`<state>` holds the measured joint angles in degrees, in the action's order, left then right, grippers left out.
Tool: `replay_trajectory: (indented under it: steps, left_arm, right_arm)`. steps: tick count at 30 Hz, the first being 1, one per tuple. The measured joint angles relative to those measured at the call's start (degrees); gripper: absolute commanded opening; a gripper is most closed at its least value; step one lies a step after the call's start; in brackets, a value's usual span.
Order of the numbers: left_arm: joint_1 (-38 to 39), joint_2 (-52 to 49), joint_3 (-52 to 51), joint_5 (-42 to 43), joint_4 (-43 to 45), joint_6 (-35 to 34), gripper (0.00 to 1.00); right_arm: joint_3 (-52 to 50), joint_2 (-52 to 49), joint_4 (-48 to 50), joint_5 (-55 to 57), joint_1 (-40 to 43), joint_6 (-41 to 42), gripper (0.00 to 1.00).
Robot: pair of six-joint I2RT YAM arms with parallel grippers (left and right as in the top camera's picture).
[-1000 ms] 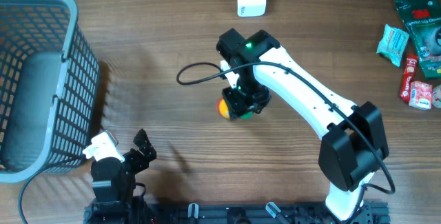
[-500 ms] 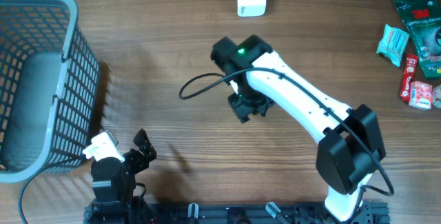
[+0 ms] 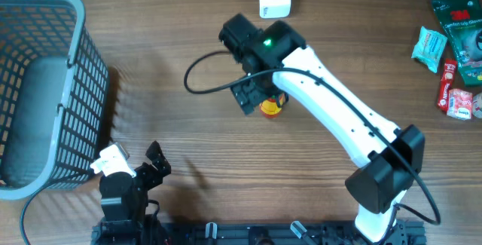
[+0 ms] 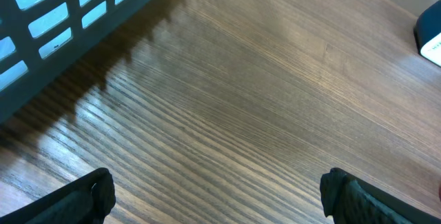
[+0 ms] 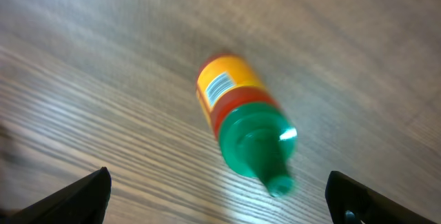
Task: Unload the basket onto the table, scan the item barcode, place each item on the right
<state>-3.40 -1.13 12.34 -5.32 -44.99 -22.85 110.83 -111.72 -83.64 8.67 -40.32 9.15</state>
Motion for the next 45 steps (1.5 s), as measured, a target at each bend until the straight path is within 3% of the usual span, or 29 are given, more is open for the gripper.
replay_trajectory:
  steps: [4,7,13,16,26,32,39,45]
  left_arm:
    - [0.0,0.0,0.0,0.0,0.0,0.0,1.0]
    - [0.0,0.0,0.0,0.0,0.0,0.0,1.0]
    - [0.0,0.0,0.0,0.0,0.0,0.0,1.0]
    - [0.0,0.0,0.0,0.0,0.0,0.0,1.0]
    - [0.0,0.0,0.0,0.0,0.0,0.0,1.0]
    - [0.0,0.0,0.0,0.0,0.0,0.0,1.0]
    - [0.0,0.0,0.0,0.0,0.0,0.0,1.0]
    - [0.0,0.0,0.0,0.0,0.0,0.0,1.0]
  right_arm:
    - [8.02,0.11,-2.75,0.87,0.5,8.11,1.0]
    - [11.91,1.36,-6.8,1.44,0.92,27.23,1.0]
    - [11.96,6.64,-8.55,-2.21,4.66,77.68,1.0]
    - [11.93,6.23,-7.28,-3.85,4.52,89.18,1.0]
    - [11.89,-7.15,-6.54,-12.5,5.42,93.96,1.0]
    - [11.89,-7.5,-8.04,-12.02,7.76,94.27,0.91]
    - [9.66,-7.5,-5.92,-11.78,8.48,94.14,0.91]
    - [0.46,-7.63,-0.9,-11.89,8.61,94.38,0.73]
